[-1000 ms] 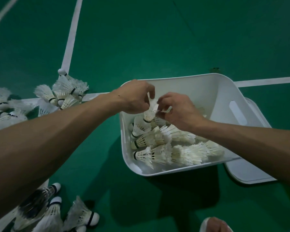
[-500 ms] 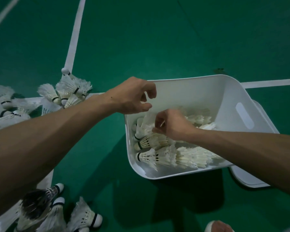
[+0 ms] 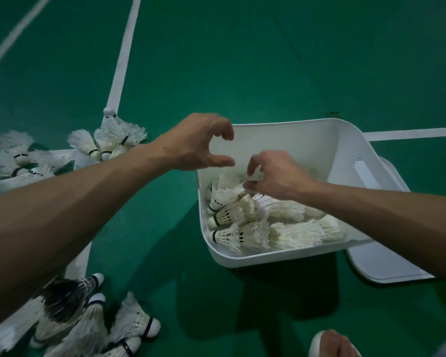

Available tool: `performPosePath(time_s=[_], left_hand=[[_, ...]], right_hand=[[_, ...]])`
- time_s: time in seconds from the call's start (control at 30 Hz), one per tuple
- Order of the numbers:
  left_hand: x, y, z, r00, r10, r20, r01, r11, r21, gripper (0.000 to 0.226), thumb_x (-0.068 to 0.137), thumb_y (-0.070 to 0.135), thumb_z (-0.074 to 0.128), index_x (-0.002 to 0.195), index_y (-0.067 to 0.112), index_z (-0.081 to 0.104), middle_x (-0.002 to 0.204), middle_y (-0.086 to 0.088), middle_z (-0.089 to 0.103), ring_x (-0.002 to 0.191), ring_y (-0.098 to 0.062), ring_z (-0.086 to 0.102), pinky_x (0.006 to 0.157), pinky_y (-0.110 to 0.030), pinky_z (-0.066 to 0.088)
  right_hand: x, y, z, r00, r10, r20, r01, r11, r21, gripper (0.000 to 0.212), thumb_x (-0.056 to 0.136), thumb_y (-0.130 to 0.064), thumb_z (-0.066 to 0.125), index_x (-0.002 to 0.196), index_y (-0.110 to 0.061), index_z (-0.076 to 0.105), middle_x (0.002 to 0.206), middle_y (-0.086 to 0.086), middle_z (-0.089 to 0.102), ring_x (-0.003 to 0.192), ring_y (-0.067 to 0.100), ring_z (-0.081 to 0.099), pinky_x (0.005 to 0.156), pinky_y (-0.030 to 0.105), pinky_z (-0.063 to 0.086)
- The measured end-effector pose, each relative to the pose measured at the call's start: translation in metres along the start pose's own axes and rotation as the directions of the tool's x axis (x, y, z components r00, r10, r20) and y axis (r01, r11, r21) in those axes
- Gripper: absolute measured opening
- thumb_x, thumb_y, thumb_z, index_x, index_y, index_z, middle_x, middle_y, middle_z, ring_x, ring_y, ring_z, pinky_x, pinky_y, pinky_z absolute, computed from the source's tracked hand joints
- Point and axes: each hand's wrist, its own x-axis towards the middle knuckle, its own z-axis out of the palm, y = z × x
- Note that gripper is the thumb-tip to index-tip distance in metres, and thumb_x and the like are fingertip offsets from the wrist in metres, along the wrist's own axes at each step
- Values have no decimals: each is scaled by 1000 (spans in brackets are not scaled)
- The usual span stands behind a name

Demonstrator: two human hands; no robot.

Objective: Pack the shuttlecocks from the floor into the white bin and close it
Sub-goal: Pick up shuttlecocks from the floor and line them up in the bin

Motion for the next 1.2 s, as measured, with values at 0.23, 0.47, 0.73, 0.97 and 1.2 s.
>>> performPosePath(time_s=[0.23, 0.47, 0.73, 0.97, 1.2], left_hand=[[-31, -26, -17, 989, -142, -40, 143, 989, 32, 55, 72, 44, 76, 118, 20, 57, 130, -8, 45, 123, -25, 37, 105, -43, 35], [-66, -77, -28, 929, -362, -77, 360, 932, -32, 54, 72, 44, 77, 118, 22, 57, 128, -9, 46, 116, -25, 47, 103, -39, 40], [-101, -136, -23, 838, -546, -6, 546, 838, -21, 59, 73, 45, 76, 122, 19, 55, 130, -12, 45, 115, -28, 46, 100, -36, 39], [-137, -197, -2, 726, -687, 44, 688, 724, -41, 59, 75, 48, 73, 124, 24, 52, 139, -13, 38, 126, -31, 39, 107, -45, 36], [-123, -227, 8, 707, -688, -167, 666, 726, -171, 68, 77, 38, 75, 136, 29, 40, 149, -6, 21, 137, -27, 21, 113, -43, 24]], right_hand=[[-1, -31, -35, 974, -121, -191, 116, 992, -38, 35, 85, -41, 68, 113, -22, 61, 126, 3, 58, 116, 18, 51, 101, 35, 38], [26, -82, -61, 923, -259, -286, 249, 966, -70, 33, 87, -39, 66, 113, -18, 62, 120, 2, 61, 112, 16, 53, 98, 26, 36], [87, -147, -22, 928, -338, -159, 327, 941, -88, 34, 85, -35, 67, 113, -17, 62, 119, 3, 64, 110, 20, 57, 98, 29, 43], [148, -183, 26, 943, -330, 42, 333, 938, -98, 45, 80, -37, 72, 119, -18, 58, 119, 7, 62, 107, 25, 56, 91, 35, 47], [204, -194, 50, 918, -366, 151, 377, 925, -49, 65, 78, -40, 75, 132, -19, 47, 133, 7, 54, 117, 26, 51, 94, 32, 41]])
